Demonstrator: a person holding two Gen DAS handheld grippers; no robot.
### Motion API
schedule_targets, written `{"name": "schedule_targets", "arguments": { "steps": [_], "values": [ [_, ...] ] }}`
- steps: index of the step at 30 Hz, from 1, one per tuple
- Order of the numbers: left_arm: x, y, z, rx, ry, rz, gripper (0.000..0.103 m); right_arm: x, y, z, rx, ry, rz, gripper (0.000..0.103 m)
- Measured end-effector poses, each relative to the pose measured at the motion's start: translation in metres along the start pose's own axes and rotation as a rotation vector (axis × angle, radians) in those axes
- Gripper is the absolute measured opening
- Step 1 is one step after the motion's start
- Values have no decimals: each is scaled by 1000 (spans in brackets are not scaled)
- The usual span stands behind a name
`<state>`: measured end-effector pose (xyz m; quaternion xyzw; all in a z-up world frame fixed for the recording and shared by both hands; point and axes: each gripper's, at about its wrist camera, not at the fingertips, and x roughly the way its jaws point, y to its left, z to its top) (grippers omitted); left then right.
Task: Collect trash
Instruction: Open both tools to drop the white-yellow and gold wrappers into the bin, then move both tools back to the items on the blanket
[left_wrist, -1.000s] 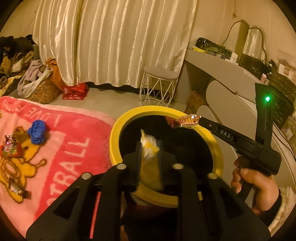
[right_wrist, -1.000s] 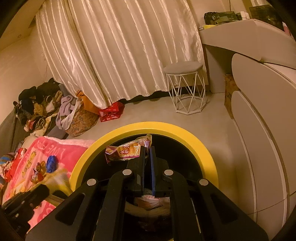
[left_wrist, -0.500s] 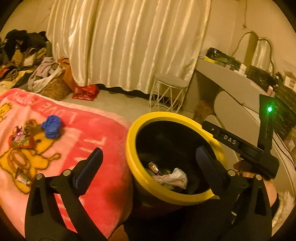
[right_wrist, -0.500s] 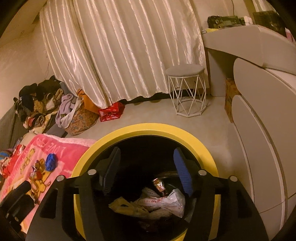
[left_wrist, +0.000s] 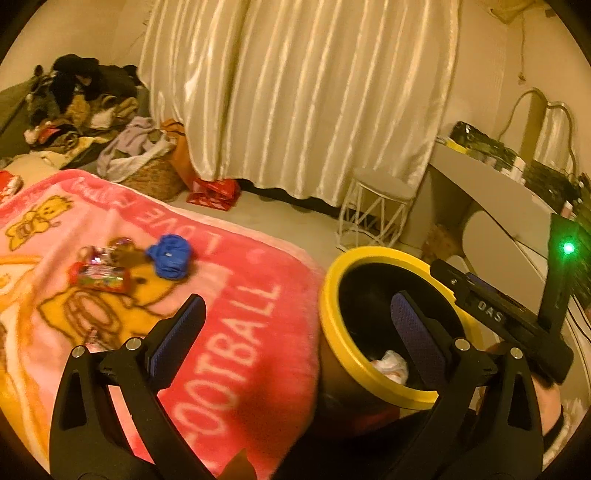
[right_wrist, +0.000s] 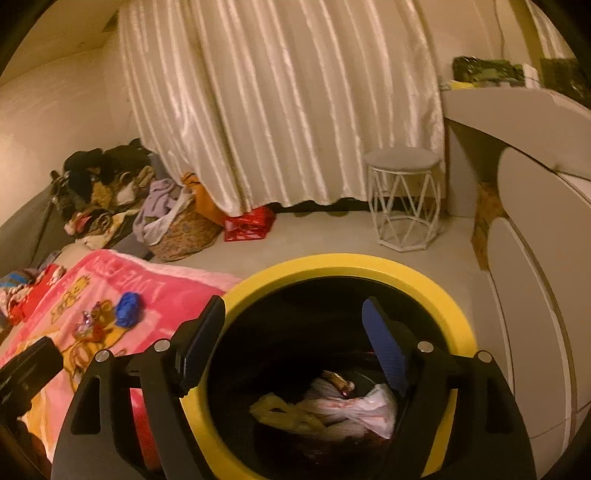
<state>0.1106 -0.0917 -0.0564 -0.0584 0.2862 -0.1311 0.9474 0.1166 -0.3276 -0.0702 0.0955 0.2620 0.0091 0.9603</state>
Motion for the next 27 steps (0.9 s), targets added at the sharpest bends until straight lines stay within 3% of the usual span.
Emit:
{"name": "schedule_targets", "arguments": {
  "steps": [12, 27],
  "values": [
    [-26, 45, 7, -45, -76, 123, 92, 0, 61, -4, -109, 23, 130, 77],
    [-38, 111, 2, -164, -77, 219, 92, 21, 126, 0, -180, 91, 271, 77]
  ]
}}
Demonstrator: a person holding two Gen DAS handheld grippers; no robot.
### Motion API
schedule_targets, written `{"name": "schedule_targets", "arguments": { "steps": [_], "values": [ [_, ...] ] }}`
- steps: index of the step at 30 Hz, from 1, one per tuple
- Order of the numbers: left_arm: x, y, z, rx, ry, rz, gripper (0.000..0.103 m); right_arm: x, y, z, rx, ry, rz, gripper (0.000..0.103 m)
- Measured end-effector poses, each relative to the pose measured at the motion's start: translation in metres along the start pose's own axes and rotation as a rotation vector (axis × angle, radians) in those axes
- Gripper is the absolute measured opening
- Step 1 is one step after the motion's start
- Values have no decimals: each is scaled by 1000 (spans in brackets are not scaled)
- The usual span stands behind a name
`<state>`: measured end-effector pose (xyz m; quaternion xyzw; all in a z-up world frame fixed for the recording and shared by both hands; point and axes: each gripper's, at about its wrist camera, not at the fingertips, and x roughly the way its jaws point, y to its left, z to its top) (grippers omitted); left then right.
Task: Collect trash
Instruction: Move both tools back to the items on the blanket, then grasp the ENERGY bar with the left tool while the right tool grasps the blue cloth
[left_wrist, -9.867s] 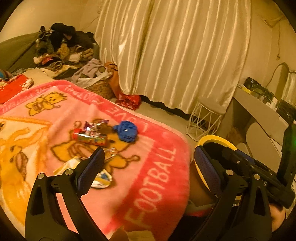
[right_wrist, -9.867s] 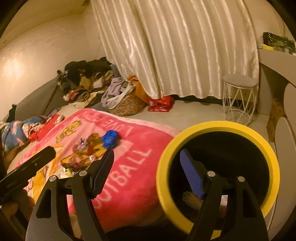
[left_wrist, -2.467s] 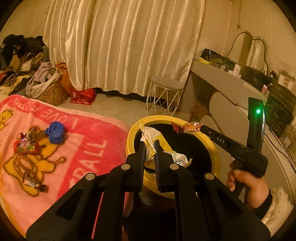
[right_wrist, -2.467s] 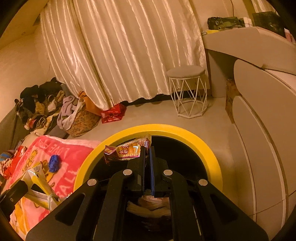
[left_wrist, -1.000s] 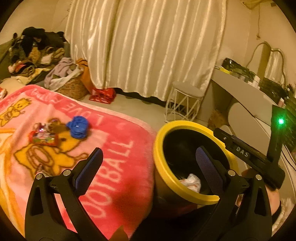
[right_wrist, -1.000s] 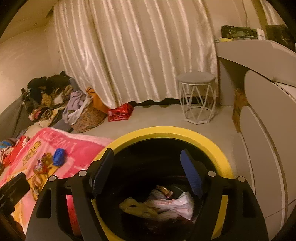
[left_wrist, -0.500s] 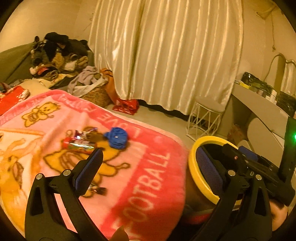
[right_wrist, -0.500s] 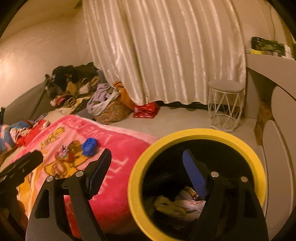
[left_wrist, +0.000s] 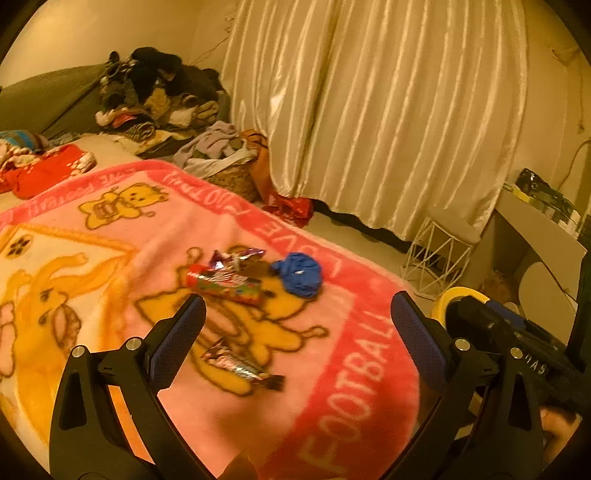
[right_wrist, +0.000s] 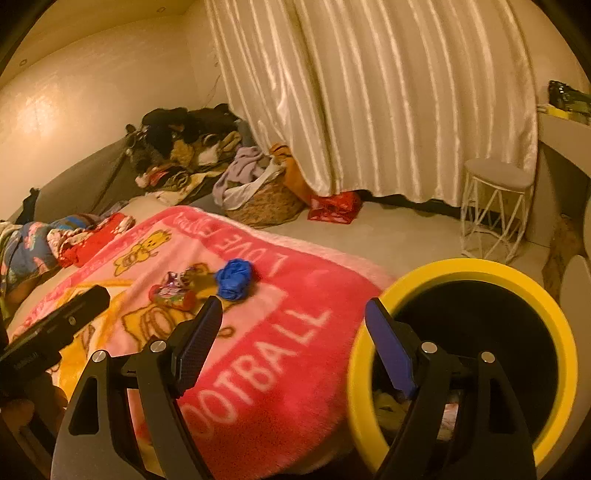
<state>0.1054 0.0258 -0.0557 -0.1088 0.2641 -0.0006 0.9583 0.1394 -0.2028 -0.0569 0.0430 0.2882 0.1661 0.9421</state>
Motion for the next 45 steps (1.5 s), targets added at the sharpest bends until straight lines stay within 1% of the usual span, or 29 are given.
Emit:
{"name": "schedule_targets", "arguments": {
  "steps": [4, 7, 10, 12, 13, 19, 20, 22, 24, 27, 28, 30, 31, 33, 34, 35, 36, 37, 38, 39, 41, 43, 45],
  "values": [
    [3, 17, -4, -21, 18, 33, 92, 13, 12, 9, -36, 22, 45, 77],
    [7, 33, -7, -38, 50, 59, 92, 27, 24, 16, -63, 46, 91, 77],
    [12, 46, -11, -58, 85, 72, 92, 43, 35, 22, -107, 70, 102, 77],
    [16, 54, -15, -80, 114, 70, 83, 54, 41, 25, -121, 88, 101, 77],
    [18, 58, -16, -93, 127, 64, 82, 61, 43, 26, -123, 98, 104, 77],
    [35, 66, -28, -154, 205, 20, 64, 105, 57, 31, -141, 161, 93, 77],
    [38, 67, -30, -167, 223, 11, 59, 112, 59, 31, -145, 170, 88, 77],
    [46, 68, -36, -194, 255, -8, 56, 128, 60, 31, -142, 196, 81, 76],
    [55, 70, -43, -227, 291, -27, 52, 142, 61, 29, -122, 224, 81, 72],
    [66, 69, -52, -257, 337, -43, 49, 162, 60, 26, -82, 260, 80, 66],
    [69, 67, -55, -254, 346, -41, 48, 168, 60, 25, -66, 273, 81, 65],
    [71, 63, -57, -246, 352, -38, 48, 180, 60, 23, -43, 301, 71, 59],
    [71, 62, -57, -243, 353, -38, 47, 185, 60, 22, -32, 312, 73, 58],
    [74, 59, -58, -231, 360, -33, 43, 194, 61, 19, -21, 328, 71, 55],
    [75, 58, -59, -228, 365, -29, 42, 197, 62, 17, -19, 335, 73, 53],
    [77, 56, -60, -222, 368, -25, 40, 202, 61, 14, -10, 346, 78, 47],
    [78, 56, -62, -216, 368, -24, 38, 205, 59, 11, 0, 356, 86, 33],
    [78, 55, -62, -211, 368, -23, 36, 208, 57, 8, 19, 371, 96, 25],
    [78, 56, -63, -213, 368, -26, 30, 208, 54, 5, 36, 377, 102, 17],
    [78, 57, -63, -220, 370, -32, 25, 204, 52, 1, 48, 363, 109, 12],
    [79, 60, -65, -229, 373, -41, 19, 194, 48, -2, 47, 338, 116, 10],
    [79, 61, -65, -232, 372, -48, 17, 185, 44, -4, 62, 324, 119, 9],
    [79, 60, -65, -232, 369, -57, 13, 174, 38, -7, 78, 312, 117, 8]
  ]
}}
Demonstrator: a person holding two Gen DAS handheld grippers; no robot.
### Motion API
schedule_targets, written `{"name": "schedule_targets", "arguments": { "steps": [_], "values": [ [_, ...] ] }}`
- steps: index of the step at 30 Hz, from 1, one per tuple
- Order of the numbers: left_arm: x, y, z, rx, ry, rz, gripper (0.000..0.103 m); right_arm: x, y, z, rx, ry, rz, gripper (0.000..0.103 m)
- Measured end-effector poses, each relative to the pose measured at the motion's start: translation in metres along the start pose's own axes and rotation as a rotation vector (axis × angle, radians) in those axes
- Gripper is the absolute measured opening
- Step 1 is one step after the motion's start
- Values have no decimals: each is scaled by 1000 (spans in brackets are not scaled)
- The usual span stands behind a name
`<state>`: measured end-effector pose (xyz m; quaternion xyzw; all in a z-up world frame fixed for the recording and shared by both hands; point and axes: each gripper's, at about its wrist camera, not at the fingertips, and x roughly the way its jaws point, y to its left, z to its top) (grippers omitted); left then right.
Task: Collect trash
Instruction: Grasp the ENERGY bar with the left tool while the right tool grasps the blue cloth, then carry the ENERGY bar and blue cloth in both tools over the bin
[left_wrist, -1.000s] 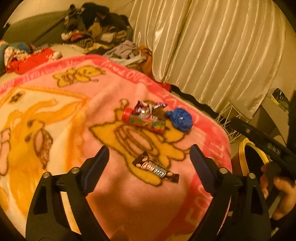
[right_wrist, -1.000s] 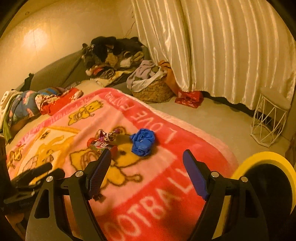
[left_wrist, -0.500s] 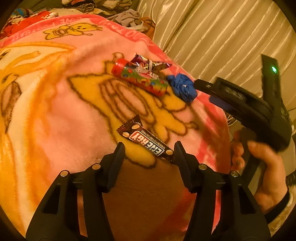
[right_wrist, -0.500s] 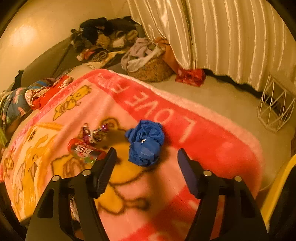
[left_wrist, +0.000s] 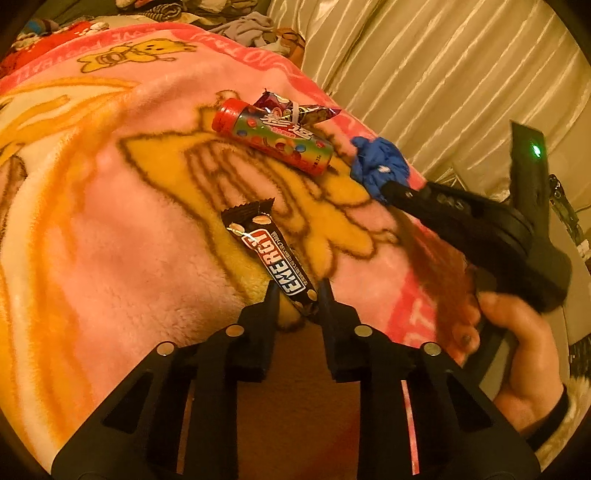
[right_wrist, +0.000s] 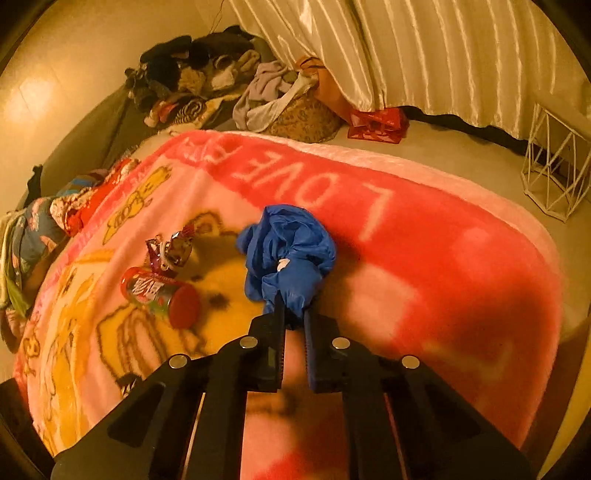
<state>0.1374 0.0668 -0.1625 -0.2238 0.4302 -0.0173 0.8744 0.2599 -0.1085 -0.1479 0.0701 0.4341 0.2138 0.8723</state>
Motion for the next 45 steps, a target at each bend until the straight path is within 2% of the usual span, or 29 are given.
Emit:
{"name": "schedule_targets", "arguments": {
  "steps": [11, 17, 26, 45],
  "values": [
    [-20, 2, 2, -13, -66, -47, 10, -64, -9, -21, 40, -90, 35, 8],
    [-36, -15, 2, 38, -109, -56, 10, -98, 0, -28, -21, -149, 12, 8],
    [-58, -46, 3, 121, -160, -82, 10, -127, -3, -36, -28, -182, 3, 8],
    [-70, -93, -5, 223, -174, -138, 10, -178, -48, -56, 39, -240, -77, 8]
  ]
}}
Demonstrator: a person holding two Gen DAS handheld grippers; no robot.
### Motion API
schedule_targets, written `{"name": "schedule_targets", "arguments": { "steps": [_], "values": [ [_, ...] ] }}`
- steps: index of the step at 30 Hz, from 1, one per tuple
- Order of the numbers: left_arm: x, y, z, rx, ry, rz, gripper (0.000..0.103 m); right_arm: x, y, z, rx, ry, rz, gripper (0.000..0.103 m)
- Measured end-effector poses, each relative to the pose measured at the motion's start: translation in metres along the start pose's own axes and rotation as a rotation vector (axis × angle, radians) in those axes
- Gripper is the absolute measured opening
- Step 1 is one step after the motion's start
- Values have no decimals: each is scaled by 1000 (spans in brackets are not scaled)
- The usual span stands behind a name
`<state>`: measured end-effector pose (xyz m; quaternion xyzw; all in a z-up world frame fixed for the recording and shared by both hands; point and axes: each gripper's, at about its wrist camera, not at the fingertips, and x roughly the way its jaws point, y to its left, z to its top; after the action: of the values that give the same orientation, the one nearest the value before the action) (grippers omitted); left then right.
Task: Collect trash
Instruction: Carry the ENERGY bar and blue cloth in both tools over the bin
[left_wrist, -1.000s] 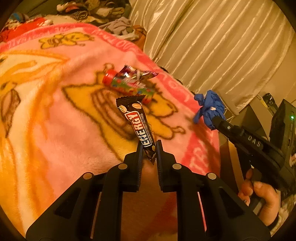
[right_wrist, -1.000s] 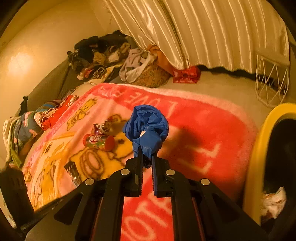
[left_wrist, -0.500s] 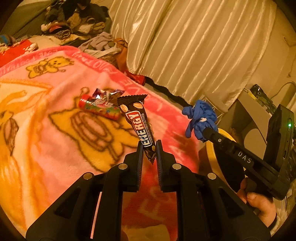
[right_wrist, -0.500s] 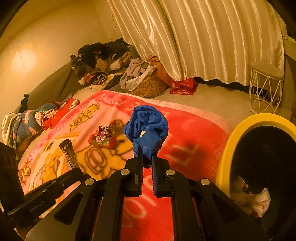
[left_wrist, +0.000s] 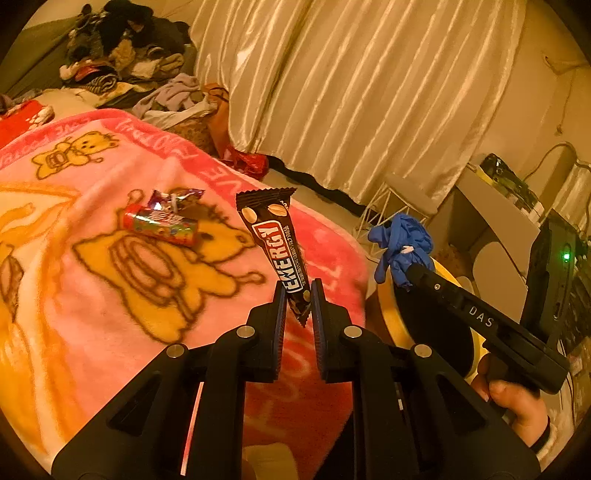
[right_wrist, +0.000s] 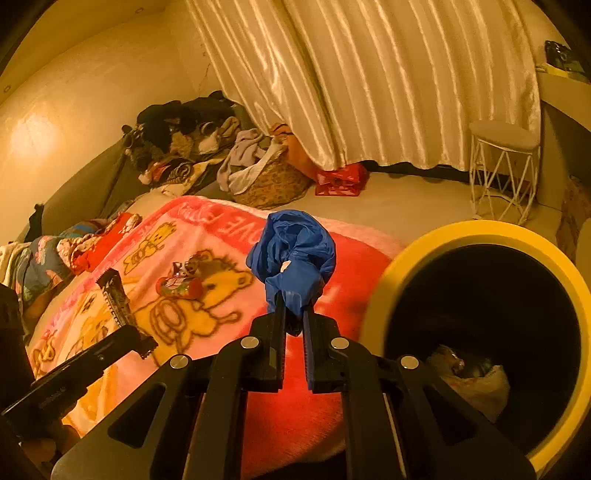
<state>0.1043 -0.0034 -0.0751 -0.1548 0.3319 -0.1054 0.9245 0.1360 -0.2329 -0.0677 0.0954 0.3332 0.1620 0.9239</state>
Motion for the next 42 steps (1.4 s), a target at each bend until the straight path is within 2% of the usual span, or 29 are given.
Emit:
{"name": "schedule_targets", "arguments": {
  "steps": [21, 42],
  "values": [
    [8, -56, -5, 123, 15, -65, 9, -30, -47, -2, 68, -43, -87, 8],
    [24, -107, -14, 247, 50, -138, 9, -47, -94, -6, 135, -34, -182, 8]
  ]
}}
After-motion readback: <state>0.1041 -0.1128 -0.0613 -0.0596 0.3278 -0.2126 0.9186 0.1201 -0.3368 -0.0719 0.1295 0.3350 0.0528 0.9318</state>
